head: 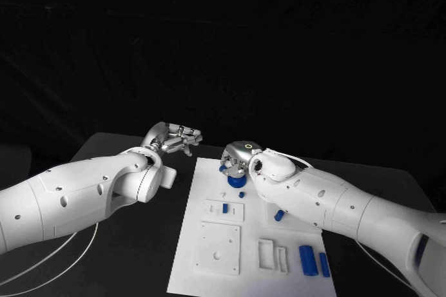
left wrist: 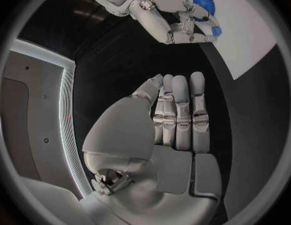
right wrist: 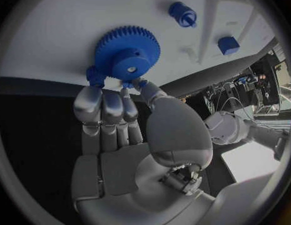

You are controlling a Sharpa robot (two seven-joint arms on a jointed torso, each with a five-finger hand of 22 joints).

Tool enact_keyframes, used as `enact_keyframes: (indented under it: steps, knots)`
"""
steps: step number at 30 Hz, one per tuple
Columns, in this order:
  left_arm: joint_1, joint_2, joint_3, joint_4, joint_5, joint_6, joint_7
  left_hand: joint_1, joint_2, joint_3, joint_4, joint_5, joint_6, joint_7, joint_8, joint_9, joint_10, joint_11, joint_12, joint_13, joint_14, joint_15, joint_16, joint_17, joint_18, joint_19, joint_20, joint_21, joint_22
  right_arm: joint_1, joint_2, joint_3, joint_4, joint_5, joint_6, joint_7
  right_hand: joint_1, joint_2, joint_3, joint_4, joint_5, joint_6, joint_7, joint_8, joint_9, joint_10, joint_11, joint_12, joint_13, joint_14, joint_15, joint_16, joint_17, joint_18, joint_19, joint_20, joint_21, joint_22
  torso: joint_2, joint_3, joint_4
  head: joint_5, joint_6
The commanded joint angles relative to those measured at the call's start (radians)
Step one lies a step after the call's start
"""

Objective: Assemble the parts on the task board

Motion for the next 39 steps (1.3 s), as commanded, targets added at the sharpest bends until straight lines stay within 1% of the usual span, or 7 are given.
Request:
enact_keyframes:
  steps: [1, 7, 14, 20, 25, 31, 39]
  knots:
    - [0.004, 0.002, 0.001, 0.004, 0.006, 0.001, 0.003, 0.006, 0.000, -0.002, 0.010, -0.006, -0.004, 0.001, -0.002, -0.001, 0.000, 0.006, -0.005, -0.001, 0.005, 0.003, -0.003, 0.003, -0.005, 0.009, 0.001, -0.016, 0.006, -0.003, 0.001, -0.005, -0.004, 0.002, 0.060, -0.004, -0.013, 0.003, 0.006, 0.002, 0.008, 0.000, 0.000, 0.002, 0.000, 0.004, -0.003, 0.007, 0.002, 0.004, -0.001, 0.005, 0.001, -0.019, 0.042, 0.005, 0.005, 0.106, 0.000, -0.0006, -0.0001, 0.001, -0.003]
    - [0.006, 0.000, 0.001, 0.004, 0.006, 0.008, -0.007, 0.003, -0.001, -0.006, 0.018, -0.008, -0.008, 0.001, -0.002, -0.001, -0.001, 0.006, -0.006, -0.002, 0.004, 0.004, -0.005, 0.003, -0.006, 0.012, 0.002, -0.028, 0.009, -0.003, -0.001, -0.007, -0.005, 0.002, 0.078, -0.014, -0.020, -0.002, -0.005, 0.011, 0.023, -0.001, 0.003, 0.002, 0.000, 0.003, 0.000, 0.007, 0.002, 0.004, 0.001, 0.005, 0.002, -0.018, 0.042, 0.005, 0.005, 0.106, -0.001, -0.0010, -0.0038, 0.002, -0.005]
    - [0.006, 0.000, 0.001, 0.003, 0.006, 0.013, -0.016, 0.003, -0.002, -0.008, 0.023, -0.012, -0.010, 0.002, -0.002, -0.001, -0.002, 0.007, -0.006, -0.001, 0.003, 0.004, -0.006, 0.004, -0.006, 0.014, 0.003, -0.035, 0.010, -0.003, -0.003, -0.008, 0.002, 0.001, 0.080, -0.025, -0.027, -0.008, -0.027, 0.029, 0.056, 0.006, 0.001, 0.002, 0.001, 0.004, -0.001, 0.006, 0.002, 0.004, -0.001, 0.005, 0.004, -0.017, 0.042, 0.004, 0.007, 0.106, -0.002, -0.0013, -0.0022, 0.001, -0.005]
    - [0.006, 0.000, 0.001, 0.002, 0.006, 0.017, -0.023, 0.006, -0.003, -0.011, 0.028, -0.013, -0.012, 0.002, -0.002, -0.001, -0.003, 0.007, -0.006, -0.001, 0.002, 0.005, -0.006, 0.004, -0.006, 0.018, 0.003, -0.045, 0.012, -0.003, -0.002, -0.008, 0.007, 0.002, 0.085, -0.031, -0.017, -0.009, -0.109, 0.062, 0.076, 0.010, -0.002, 0.001, 0.001, 0.005, -0.003, 0.006, 0.002, 0.004, -0.003, 0.006, 0.007, -0.017, 0.043, 0.003, 0.010, 0.107, -0.001, -0.0016, -0.0024, 0.001, -0.004]
    - [0.006, 0.001, 0.001, 0.002, 0.006, 0.018, -0.027, 0.005, -0.004, -0.012, 0.030, -0.014, -0.014, 0.002, -0.002, -0.001, -0.003, 0.008, -0.006, -0.002, 0.002, 0.005, -0.006, 0.004, -0.006, 0.019, 0.003, -0.046, 0.013, -0.003, 0.000, -0.009, 0.010, -0.002, 0.071, -0.045, -0.013, -0.007, -0.120, 0.073, 0.073, 0.030, -0.008, 0.003, 0.002, 0.005, -0.005, 0.004, 0.001, 0.004, -0.005, 0.006, 0.009, -0.017, 0.043, 0.000, 0.009, 0.107, -0.001, -0.0021, -0.0033, 0.001, -0.003]
    - [0.006, 0.002, 0.001, 0.002, 0.006, 0.020, -0.029, 0.007, -0.004, -0.013, 0.033, -0.016, -0.015, 0.003, -0.002, -0.001, -0.003, 0.008, -0.006, -0.001, 0.003, 0.005, -0.007, 0.004, -0.006, 0.021, 0.003, -0.052, 0.014, -0.003, 0.003, -0.012, 0.012, -0.015, 0.051, -0.065, -0.006, -0.007, -0.113, 0.076, 0.064, 0.050, -0.013, 0.002, 0.002, 0.005, -0.009, 0.001, -0.001, 0.004, -0.008, 0.004, 0.009, -0.019, 0.043, -0.002, 0.010, 0.107, 0.000, -0.0031, -0.0022, -0.001, -0.004]
    - [0.007, 0.003, 0.001, 0.002, 0.005, 0.020, -0.032, 0.010, -0.004, -0.013, 0.034, -0.017, -0.016, 0.003, -0.002, -0.001, -0.003, 0.008, -0.006, -0.002, 0.003, 0.005, -0.007, 0.004, -0.006, 0.023, 0.003, -0.056, 0.016, -0.003, 0.004, -0.025, 0.017, -0.037, 0.033, -0.087, -0.002, -0.011, -0.063, 0.064, 0.056, 0.083, -0.022, 0.003, 0.004, 0.008, -0.015, 0.001, 0.000, 0.007, -0.011, 0.005, 0.011, -0.024, 0.045, -0.005, 0.020, 0.109, -0.001, -0.0041, -0.0031, 0.000, -0.005]
